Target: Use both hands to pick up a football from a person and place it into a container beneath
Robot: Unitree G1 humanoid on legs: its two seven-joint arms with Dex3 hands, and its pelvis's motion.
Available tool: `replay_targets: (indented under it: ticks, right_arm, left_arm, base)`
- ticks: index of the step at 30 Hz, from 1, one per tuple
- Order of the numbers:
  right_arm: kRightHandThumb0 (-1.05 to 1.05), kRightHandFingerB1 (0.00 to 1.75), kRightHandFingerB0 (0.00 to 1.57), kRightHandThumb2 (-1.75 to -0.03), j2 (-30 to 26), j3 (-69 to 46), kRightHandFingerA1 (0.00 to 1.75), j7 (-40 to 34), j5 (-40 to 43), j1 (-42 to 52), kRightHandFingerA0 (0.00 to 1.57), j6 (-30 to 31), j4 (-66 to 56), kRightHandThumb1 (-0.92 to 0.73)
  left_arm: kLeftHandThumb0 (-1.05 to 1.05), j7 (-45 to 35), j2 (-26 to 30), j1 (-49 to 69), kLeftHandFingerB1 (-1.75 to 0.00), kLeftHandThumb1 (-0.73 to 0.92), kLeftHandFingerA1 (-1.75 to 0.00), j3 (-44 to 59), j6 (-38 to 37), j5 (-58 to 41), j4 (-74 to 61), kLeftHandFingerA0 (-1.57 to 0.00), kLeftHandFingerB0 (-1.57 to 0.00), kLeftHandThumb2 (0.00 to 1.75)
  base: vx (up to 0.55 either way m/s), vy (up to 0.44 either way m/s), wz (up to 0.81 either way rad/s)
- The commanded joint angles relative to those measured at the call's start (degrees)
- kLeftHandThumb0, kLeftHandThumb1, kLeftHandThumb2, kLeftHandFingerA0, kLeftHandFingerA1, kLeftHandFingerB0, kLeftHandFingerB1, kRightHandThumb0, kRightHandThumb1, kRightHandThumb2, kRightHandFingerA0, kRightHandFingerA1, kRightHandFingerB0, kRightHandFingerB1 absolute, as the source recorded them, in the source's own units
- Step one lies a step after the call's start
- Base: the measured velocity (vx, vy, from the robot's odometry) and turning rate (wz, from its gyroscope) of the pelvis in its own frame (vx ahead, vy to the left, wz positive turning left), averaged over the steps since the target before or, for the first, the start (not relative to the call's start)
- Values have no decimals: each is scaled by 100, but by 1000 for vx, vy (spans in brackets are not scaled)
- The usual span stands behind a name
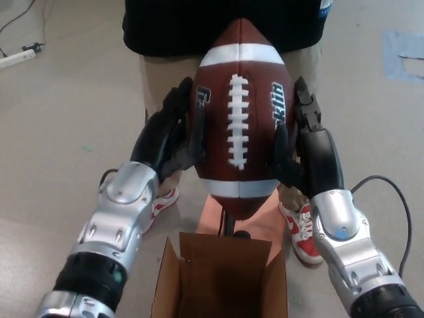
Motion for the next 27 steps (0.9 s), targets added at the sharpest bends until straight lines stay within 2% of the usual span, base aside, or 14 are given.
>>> replay_targets:
  ticks: [1,3,4,5,8,9,19,20,21,22,25,26,27]
  right_arm:
    - [-90,5,0,-121,-752,-683,7,431,420,-22,0,-289,261,-92]
    - [-85,10,0,-119,-949,-879,11,418,463,5,0,-263,356,-88]
    - [-89,6,0,-120,-1077,-954,8,367,429,35,0,-242,422,-92]
    - [-89,7,0,-120,-1268,-1047,13,277,363,101,0,-154,532,-91]
    - [-87,7,0,-119,-1381,-1188,9,386,423,127,0,-214,763,-91]
    - [-81,14,0,-118,-1408,-1226,15,438,454,128,0,-263,860,-84]
    - [-85,11,0,-118,-1396,-1318,11,453,409,54,0,-490,1150,-86]
    - [-89,7,0,-118,-1393,-1312,8,453,406,56,0,-483,1118,-88]
    - [-89,7,0,-118,-1391,-1306,8,451,402,58,0,-476,1085,-88]
    - [-90,7,0,-118,-1392,-1309,8,452,410,44,0,-462,1047,-89]
    - [-89,9,0,-118,-1367,-1306,11,420,418,-10,0,-416,949,-88]
    - [-89,10,0,-117,-1350,-1334,10,399,456,-61,0,-380,901,-87]
    - [-89,10,0,-117,-1337,-1362,11,398,494,-96,0,-380,899,-86]
  left_arm:
    - [-96,-229,1000,-185,-3,86,-4,840,-399,-317,748,0,0,117]
    - [-93,-291,1292,-243,-4,86,-6,1067,-520,-363,1072,0,0,117]
    - [-79,-367,1463,-276,0,92,0,1204,-561,-419,1217,0,0,72]
    - [-92,-391,1749,-312,-6,83,-8,1373,-602,-443,1424,0,0,115]
    - [-89,-411,1955,-411,-8,81,-10,1543,-726,-414,1728,0,0,114]
    - [-92,-434,2006,-430,-5,82,-7,1589,-773,-422,1804,0,0,113]
    - [-91,-883,2131,-189,-6,81,-9,1665,-1257,-333,2238,0,0,113]
    - [-85,-905,2132,-160,-5,74,-6,1691,-1298,-354,2287,0,0,97]
    - [-85,-918,2133,-132,-5,74,-6,1716,-1341,-372,2330,0,0,97]
    - [-82,-935,2165,-103,-13,77,-16,1720,-1387,-359,2378,0,0,112]
    - [-90,-992,2268,-62,-6,81,-10,1777,-1378,-386,2462,0,0,113]
    - [-85,-1038,2347,13,-10,79,-12,1810,-1381,-399,2500,0,0,111]
    - [-83,-1066,2398,71,-5,74,-5,1827,-1392,-397,2526,0,0,97]
  base:
    - [0,0,0]
    - [0,0,0]
    - [0,0,0]
    - [0,0,0]
    - [0,0,0]
    - [0,0,0]
    - [0,0,0]
    - [0,0,0]
    - [0,0,0]
    - [0,0,0]
    - [0,0,0]
    - [0,0,0]
    - [0,0,0]
